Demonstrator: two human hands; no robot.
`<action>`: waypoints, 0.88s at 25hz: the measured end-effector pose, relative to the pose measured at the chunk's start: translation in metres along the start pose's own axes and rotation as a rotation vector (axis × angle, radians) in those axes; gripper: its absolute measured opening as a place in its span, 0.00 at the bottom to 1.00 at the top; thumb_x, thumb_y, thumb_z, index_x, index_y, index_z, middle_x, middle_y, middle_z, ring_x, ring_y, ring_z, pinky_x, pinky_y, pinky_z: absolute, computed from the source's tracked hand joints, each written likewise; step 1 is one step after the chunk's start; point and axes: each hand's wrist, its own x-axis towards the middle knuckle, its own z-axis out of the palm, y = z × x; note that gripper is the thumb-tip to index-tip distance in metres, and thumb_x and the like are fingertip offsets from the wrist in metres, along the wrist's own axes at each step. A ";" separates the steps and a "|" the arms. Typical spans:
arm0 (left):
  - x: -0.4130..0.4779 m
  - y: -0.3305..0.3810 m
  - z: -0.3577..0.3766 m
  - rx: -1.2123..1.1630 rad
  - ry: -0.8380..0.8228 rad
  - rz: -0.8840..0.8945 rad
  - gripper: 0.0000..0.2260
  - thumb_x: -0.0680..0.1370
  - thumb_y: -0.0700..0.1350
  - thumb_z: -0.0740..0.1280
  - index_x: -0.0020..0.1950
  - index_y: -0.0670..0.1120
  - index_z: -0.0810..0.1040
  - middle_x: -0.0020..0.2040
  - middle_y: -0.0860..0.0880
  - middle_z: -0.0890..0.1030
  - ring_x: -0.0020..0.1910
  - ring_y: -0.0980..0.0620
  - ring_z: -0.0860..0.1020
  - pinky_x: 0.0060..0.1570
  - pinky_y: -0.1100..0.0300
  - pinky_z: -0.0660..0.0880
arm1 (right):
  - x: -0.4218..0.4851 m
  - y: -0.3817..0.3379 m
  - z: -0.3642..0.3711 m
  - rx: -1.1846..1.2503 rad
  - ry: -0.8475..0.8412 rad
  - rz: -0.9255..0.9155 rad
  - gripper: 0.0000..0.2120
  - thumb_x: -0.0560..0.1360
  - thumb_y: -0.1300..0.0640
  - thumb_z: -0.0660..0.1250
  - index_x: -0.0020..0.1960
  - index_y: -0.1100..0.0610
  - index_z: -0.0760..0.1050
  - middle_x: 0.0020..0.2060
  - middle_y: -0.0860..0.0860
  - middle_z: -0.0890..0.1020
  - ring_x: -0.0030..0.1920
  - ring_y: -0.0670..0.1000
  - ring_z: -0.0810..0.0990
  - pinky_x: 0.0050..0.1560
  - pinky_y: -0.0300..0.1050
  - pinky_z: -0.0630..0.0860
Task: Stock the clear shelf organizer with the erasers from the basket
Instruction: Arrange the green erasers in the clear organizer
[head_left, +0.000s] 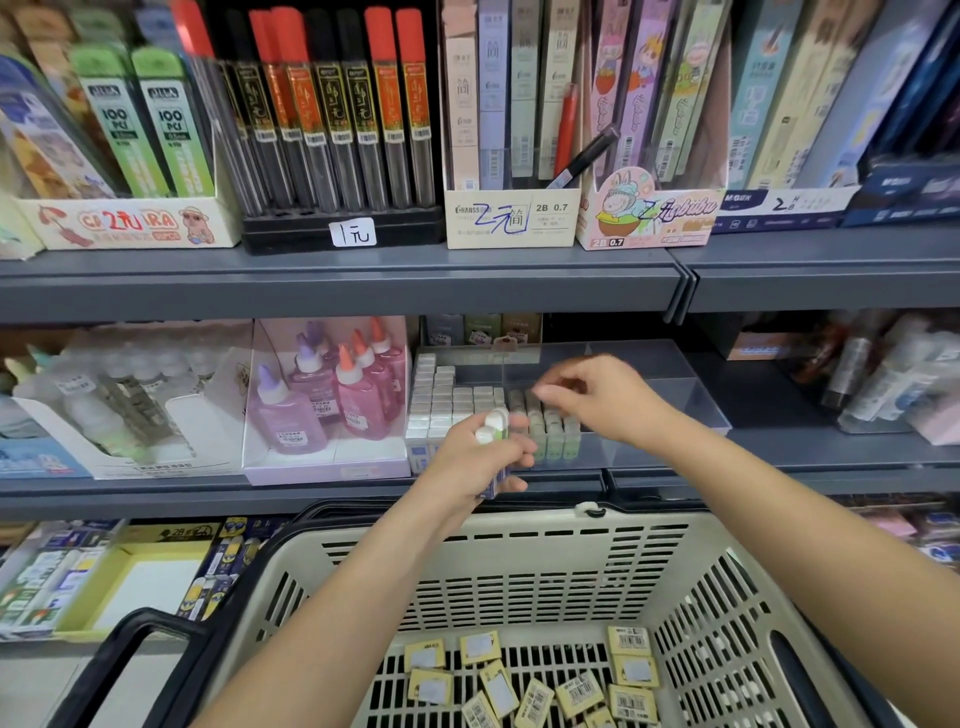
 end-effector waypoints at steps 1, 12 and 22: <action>0.000 0.000 0.003 0.035 -0.026 0.003 0.11 0.74 0.30 0.62 0.52 0.43 0.76 0.39 0.48 0.81 0.37 0.55 0.79 0.27 0.65 0.74 | -0.007 -0.008 0.002 0.088 -0.030 -0.034 0.08 0.75 0.52 0.66 0.52 0.50 0.81 0.39 0.38 0.81 0.38 0.35 0.77 0.43 0.30 0.70; 0.002 -0.007 0.008 0.013 0.027 0.020 0.04 0.78 0.44 0.66 0.43 0.47 0.74 0.32 0.50 0.77 0.26 0.58 0.73 0.20 0.65 0.66 | -0.015 0.023 -0.040 0.027 0.094 0.087 0.07 0.74 0.58 0.67 0.52 0.53 0.78 0.42 0.47 0.81 0.41 0.45 0.78 0.42 0.32 0.71; 0.000 -0.008 0.006 -0.014 -0.005 -0.030 0.06 0.75 0.36 0.65 0.50 0.43 0.76 0.46 0.47 0.84 0.38 0.54 0.81 0.23 0.64 0.69 | -0.013 0.032 -0.012 -0.259 -0.197 0.085 0.07 0.76 0.56 0.63 0.50 0.49 0.79 0.47 0.46 0.82 0.51 0.48 0.78 0.55 0.49 0.76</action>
